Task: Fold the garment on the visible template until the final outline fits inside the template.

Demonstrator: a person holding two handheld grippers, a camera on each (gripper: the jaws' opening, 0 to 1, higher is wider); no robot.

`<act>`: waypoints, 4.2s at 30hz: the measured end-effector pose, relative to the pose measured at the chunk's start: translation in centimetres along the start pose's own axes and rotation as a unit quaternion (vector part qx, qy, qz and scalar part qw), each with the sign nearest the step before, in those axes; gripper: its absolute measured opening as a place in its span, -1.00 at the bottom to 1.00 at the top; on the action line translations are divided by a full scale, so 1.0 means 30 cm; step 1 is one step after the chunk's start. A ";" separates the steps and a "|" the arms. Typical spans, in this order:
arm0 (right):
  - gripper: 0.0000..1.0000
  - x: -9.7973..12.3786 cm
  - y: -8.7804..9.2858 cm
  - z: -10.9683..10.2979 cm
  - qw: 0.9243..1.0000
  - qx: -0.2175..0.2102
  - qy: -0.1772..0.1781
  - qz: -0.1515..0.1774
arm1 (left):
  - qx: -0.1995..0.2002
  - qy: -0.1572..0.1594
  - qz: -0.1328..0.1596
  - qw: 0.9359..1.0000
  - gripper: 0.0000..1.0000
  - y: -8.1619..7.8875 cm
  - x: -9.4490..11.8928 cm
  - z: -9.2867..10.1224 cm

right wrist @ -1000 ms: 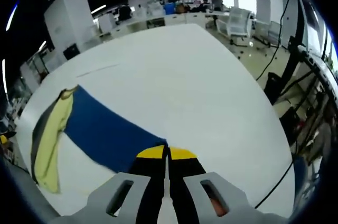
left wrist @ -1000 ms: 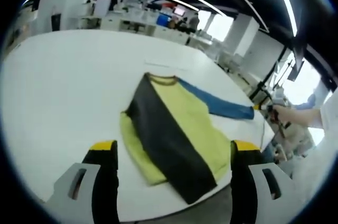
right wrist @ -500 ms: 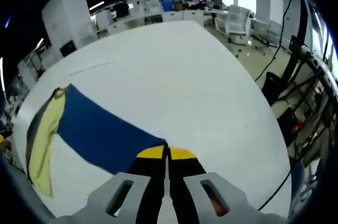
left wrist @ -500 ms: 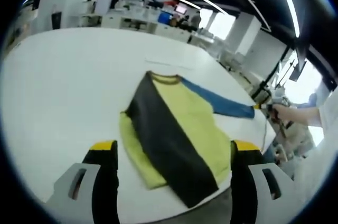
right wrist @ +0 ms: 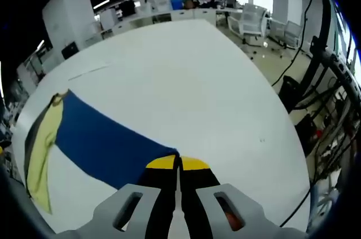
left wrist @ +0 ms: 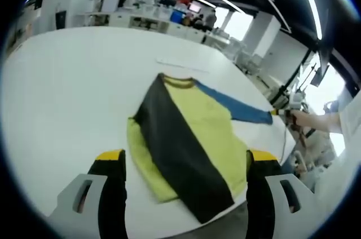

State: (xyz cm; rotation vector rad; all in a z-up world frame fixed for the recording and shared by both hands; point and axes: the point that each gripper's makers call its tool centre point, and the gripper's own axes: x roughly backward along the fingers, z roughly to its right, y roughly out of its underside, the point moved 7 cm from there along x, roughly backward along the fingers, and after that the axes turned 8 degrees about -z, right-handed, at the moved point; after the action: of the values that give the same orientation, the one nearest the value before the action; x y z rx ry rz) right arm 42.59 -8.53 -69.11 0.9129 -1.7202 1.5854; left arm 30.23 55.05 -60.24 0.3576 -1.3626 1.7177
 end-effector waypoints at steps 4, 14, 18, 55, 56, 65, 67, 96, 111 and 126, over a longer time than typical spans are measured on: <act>-0.96 -0.012 -0.007 0.010 1.000 0.000 0.001 -0.001 | 0.001 -0.002 -0.003 1.000 0.69 0.001 -0.005 -0.004; -0.96 -0.014 0.001 -0.019 1.000 0.007 0.003 -0.009 | 0.003 -0.004 -0.011 1.000 0.69 0.008 -0.017 -0.006; -0.96 -0.029 -0.002 -0.004 1.000 0.007 0.002 -0.011 | 0.003 -0.004 -0.013 1.000 0.69 0.007 -0.022 -0.003; -0.98 -0.041 0.032 0.082 1.000 0.005 0.018 -0.001 | 0.002 0.003 -0.011 1.000 0.69 -0.006 -0.030 0.015; -0.98 -0.038 0.033 0.081 1.000 0.005 0.018 0.000 | 0.002 0.004 -0.011 1.000 0.69 -0.007 -0.031 0.015; -0.85 -0.021 0.020 0.035 1.000 0.014 -0.010 0.015 | -0.005 0.008 -0.012 1.000 0.70 -0.007 -0.033 0.022; -0.79 -0.014 0.013 0.005 0.999 0.025 -0.016 0.012 | -0.006 0.009 -0.012 1.000 0.70 -0.007 -0.033 0.023; -0.26 0.146 0.064 -0.420 0.992 0.068 -0.104 0.030 | -0.023 0.024 -0.016 0.999 0.71 0.025 -0.002 0.035; -0.08 0.228 0.079 -0.533 0.987 0.075 -0.135 0.050 | -0.027 0.027 -0.010 0.999 0.70 0.043 0.038 0.027; 0.20 0.339 0.108 -0.645 0.977 0.068 -0.169 0.110 | -0.028 0.026 -0.003 0.999 0.70 0.056 0.080 0.030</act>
State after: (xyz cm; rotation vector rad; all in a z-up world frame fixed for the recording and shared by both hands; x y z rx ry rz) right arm 33.92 10.08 -60.93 1.1451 -2.0237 1.7892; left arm 27.31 55.36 -59.33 0.2832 -1.3680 1.6692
